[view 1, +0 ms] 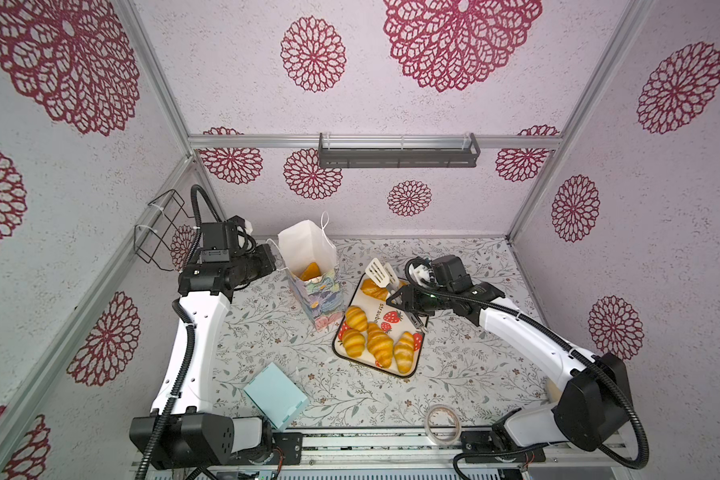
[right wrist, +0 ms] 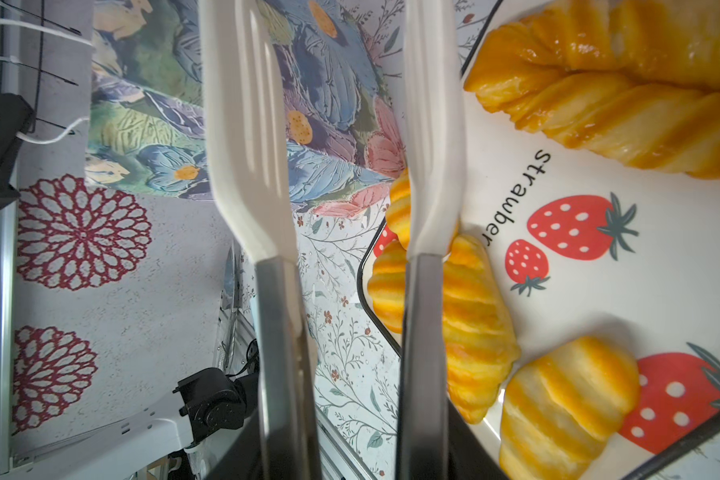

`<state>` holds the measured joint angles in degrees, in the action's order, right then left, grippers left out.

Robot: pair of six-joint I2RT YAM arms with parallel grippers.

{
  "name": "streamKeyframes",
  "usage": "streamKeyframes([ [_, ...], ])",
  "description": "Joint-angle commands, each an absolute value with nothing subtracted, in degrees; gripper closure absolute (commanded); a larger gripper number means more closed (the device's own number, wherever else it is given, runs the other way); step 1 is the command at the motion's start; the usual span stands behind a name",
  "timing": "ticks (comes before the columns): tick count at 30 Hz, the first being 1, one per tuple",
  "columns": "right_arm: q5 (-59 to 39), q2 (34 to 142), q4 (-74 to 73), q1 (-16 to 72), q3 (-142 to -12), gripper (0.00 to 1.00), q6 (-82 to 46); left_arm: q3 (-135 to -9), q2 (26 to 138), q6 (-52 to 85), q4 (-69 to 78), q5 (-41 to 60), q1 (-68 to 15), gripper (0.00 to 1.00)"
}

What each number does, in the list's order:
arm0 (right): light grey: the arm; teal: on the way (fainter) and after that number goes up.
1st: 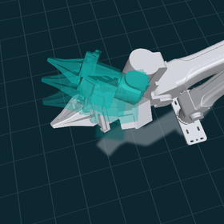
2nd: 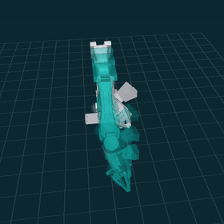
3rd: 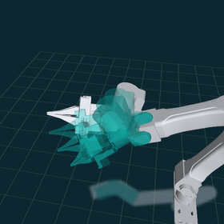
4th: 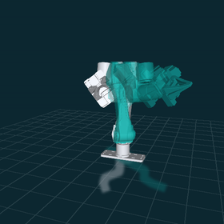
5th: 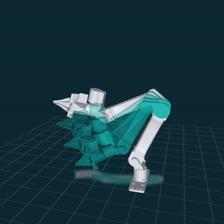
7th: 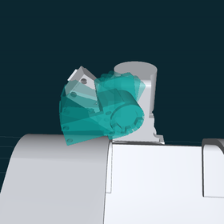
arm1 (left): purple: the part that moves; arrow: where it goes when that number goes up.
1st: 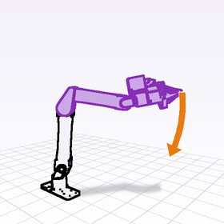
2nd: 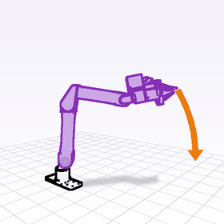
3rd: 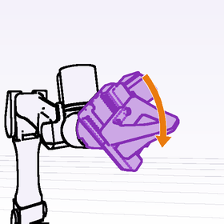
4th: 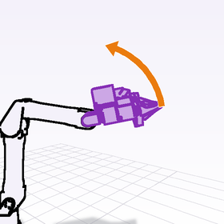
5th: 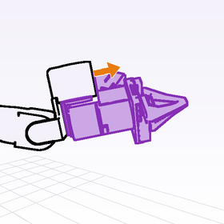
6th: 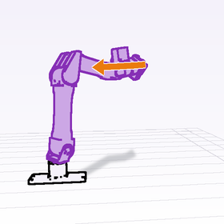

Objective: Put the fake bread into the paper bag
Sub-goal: 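Move the tongs back down over the pastry tray, then pinch a yellow striped croissant on the tray with the tongs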

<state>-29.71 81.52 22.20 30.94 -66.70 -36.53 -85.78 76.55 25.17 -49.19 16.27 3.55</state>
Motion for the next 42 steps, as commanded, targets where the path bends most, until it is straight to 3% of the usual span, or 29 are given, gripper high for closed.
streamKeyframes([
  [1,-27.3,80.7,23.9,31.3,-67.7,0.53,-33.3,-86.7,77.3,25.4,-49.1,17.1,4.0,1.00],
  [22,-19.0,87.4,30.4,38.8,-69.0,0.50,-27.6,-86.2,77.3,25.3,-49.0,16.8,4.0,1.00],
  [42,-15.7,95.1,31.6,43.4,-72.9,0.41,-25.6,-85.4,76.9,25.0,-48.9,16.7,4.0,1.00],
])
